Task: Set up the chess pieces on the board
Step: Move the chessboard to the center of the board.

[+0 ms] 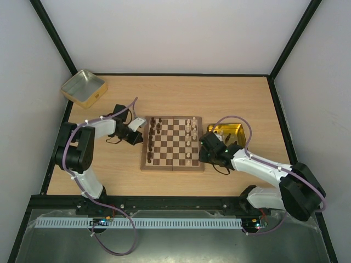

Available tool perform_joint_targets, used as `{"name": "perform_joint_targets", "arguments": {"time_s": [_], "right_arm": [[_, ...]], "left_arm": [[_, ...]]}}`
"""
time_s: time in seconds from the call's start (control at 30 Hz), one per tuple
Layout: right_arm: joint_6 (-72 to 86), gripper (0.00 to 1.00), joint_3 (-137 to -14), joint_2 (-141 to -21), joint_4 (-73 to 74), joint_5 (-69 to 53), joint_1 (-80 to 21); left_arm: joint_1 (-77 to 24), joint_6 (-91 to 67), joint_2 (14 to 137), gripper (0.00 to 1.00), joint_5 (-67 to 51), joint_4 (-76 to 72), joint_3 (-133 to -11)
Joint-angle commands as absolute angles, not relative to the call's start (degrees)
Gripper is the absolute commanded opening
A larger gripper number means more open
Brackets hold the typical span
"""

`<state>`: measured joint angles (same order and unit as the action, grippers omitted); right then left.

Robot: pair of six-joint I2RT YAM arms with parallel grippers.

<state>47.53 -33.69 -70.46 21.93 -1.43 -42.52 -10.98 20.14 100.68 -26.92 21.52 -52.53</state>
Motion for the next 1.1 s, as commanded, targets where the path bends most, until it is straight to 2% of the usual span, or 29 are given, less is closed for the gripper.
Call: {"name": "perform_joint_targets", "arguments": {"time_s": [0.0, 0.03, 0.13, 0.17, 0.2, 0.33, 0.43, 0.47, 0.5, 0.6, 0.73, 0.9, 1.07], "right_arm": [[46.27, 0.18, -37.25, -68.64, 26.93, 1.94, -42.96], [46.14, 0.19, -37.75, -68.26, 27.33, 2.10, -42.98], [45.90, 0.19, -39.72, -67.33, 29.10, 2.79, -42.96], [45.68, 0.20, -40.57, -67.06, 29.96, 3.16, -42.98], [45.60, 0.21, -41.29, -66.75, 31.30, 3.60, -42.98], [45.37, 0.26, -43.69, -64.86, 34.68, 6.33, -42.98], [45.20, 0.34, -44.84, -63.46, 37.06, 8.74, -42.77], [45.05, 0.43, -45.16, -63.12, 37.73, 9.31, -42.52], [44.75, 0.48, -45.50, -62.80, 38.26, 9.83, -42.15], [43.35, 0.51, -46.23, -61.86, 39.08, 9.88, -38.97], [40.28, 0.52, -46.11, -62.46, 36.85, 3.60, -30.95], [38.30, 0.51, -49.86, -68.93, 36.20, 2.40, -26.94], [39.18, 0.47, -52.40, -74.01, 33.54, 1.02, -26.11]], "left_arm": [[-9.76, 19.80, 101.78, 0.02, -18.43, 25.71, -49.93], [-9.46, 19.64, 101.21, 0.03, -18.04, 25.79, -50.11], [-8.60, 19.09, 99.07, 0.20, -17.46, 26.20, -50.76], [-8.35, 19.00, 98.34, 0.33, -17.10, 26.58, -51.07], [-8.09, 18.99, 97.57, 0.41, -16.79, 26.89, -51.45], [-6.34, 19.24, 94.18, 0.66, -16.71, 28.52, -52.48], [-4.92, 20.03, 90.99, 0.75, -17.06, 30.35, -53.03], [-4.39, 20.18, 89.64, 0.78, -17.47, 31.04, -53.31], [-3.87, 20.40, 88.19, 0.82, -18.25, 31.93, -53.58], [-3.09, 20.83, 82.77, 0.89, -21.26, 34.90, -55.26], [-3.12, 20.70, 75.45, 0.95, -26.41, 39.39, -58.51], [-3.16, 19.18, 68.03, 0.99, -32.21, 41.74, -60.13], [-3.16, 19.29, 62.99, 0.99, -36.19, 39.15, -55.43]]}}
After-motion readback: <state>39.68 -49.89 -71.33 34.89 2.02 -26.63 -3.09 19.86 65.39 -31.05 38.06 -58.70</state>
